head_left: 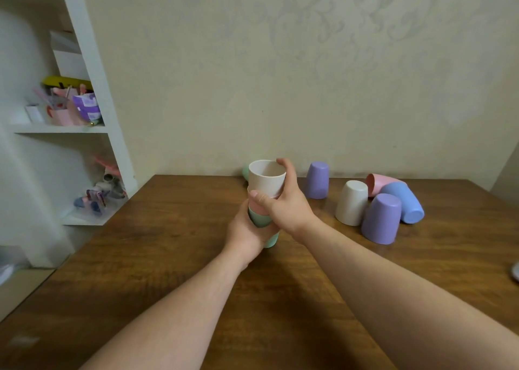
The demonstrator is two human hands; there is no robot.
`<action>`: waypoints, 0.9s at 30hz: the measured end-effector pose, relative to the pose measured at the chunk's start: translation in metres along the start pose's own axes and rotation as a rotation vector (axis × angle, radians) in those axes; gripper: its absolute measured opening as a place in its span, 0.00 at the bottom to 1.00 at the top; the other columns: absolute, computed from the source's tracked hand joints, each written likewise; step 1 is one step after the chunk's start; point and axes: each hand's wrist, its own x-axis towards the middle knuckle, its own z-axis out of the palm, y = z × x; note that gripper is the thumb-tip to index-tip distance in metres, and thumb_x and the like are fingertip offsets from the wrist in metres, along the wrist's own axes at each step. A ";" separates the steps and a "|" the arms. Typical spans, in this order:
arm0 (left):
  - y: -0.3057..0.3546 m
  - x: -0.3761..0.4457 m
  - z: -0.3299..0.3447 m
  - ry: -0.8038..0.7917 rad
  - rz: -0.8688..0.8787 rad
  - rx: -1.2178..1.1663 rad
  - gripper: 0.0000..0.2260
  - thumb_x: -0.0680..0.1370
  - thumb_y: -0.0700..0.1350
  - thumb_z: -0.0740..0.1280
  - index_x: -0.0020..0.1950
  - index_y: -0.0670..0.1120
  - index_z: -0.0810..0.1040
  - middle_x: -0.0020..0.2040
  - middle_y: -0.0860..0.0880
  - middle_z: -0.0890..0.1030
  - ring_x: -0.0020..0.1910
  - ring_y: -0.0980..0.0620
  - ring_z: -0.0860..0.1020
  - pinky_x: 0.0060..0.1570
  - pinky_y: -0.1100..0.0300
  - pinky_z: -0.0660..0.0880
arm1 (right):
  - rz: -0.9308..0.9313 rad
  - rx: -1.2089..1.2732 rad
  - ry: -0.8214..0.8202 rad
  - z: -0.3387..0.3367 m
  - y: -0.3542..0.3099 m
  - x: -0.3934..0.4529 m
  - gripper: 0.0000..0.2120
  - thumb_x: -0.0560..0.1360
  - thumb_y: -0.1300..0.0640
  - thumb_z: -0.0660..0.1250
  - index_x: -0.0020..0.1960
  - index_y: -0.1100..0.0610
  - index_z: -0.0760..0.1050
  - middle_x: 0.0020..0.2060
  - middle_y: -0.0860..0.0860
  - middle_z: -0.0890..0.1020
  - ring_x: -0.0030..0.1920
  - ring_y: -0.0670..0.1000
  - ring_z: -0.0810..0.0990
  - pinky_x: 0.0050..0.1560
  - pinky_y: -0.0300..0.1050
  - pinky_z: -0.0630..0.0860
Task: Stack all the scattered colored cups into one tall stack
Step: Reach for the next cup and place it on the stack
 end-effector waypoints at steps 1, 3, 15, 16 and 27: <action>0.000 0.000 0.000 0.001 0.002 -0.001 0.30 0.74 0.53 0.82 0.71 0.62 0.72 0.57 0.62 0.80 0.60 0.52 0.79 0.56 0.57 0.76 | 0.008 0.007 -0.012 0.000 0.000 0.000 0.44 0.73 0.45 0.80 0.79 0.35 0.55 0.68 0.48 0.78 0.64 0.52 0.82 0.69 0.58 0.80; 0.000 0.000 0.001 0.009 0.005 -0.002 0.32 0.73 0.53 0.82 0.74 0.61 0.73 0.59 0.60 0.80 0.62 0.51 0.79 0.58 0.55 0.76 | 0.020 0.002 -0.025 -0.001 0.001 0.001 0.45 0.72 0.43 0.80 0.78 0.34 0.54 0.68 0.48 0.79 0.63 0.52 0.82 0.69 0.57 0.80; 0.006 -0.016 0.048 -0.025 0.017 -0.054 0.40 0.70 0.53 0.86 0.78 0.56 0.72 0.58 0.60 0.81 0.59 0.52 0.81 0.58 0.55 0.78 | -0.019 -0.729 0.270 -0.163 0.010 -0.012 0.31 0.77 0.47 0.68 0.79 0.46 0.69 0.70 0.49 0.79 0.68 0.58 0.77 0.69 0.56 0.74; 0.007 -0.019 0.055 -0.041 0.019 -0.051 0.40 0.70 0.53 0.86 0.78 0.56 0.71 0.58 0.60 0.81 0.59 0.53 0.81 0.58 0.55 0.78 | 0.032 -0.867 0.308 -0.181 0.019 -0.009 0.28 0.77 0.47 0.64 0.78 0.47 0.71 0.70 0.52 0.79 0.68 0.62 0.75 0.69 0.59 0.73; 0.007 -0.030 0.082 -0.041 0.044 -0.029 0.40 0.71 0.55 0.85 0.78 0.58 0.69 0.64 0.57 0.80 0.63 0.52 0.81 0.62 0.54 0.81 | 0.257 -1.077 0.067 -0.203 0.059 -0.039 0.26 0.75 0.47 0.73 0.69 0.44 0.68 0.66 0.51 0.68 0.51 0.58 0.80 0.50 0.57 0.83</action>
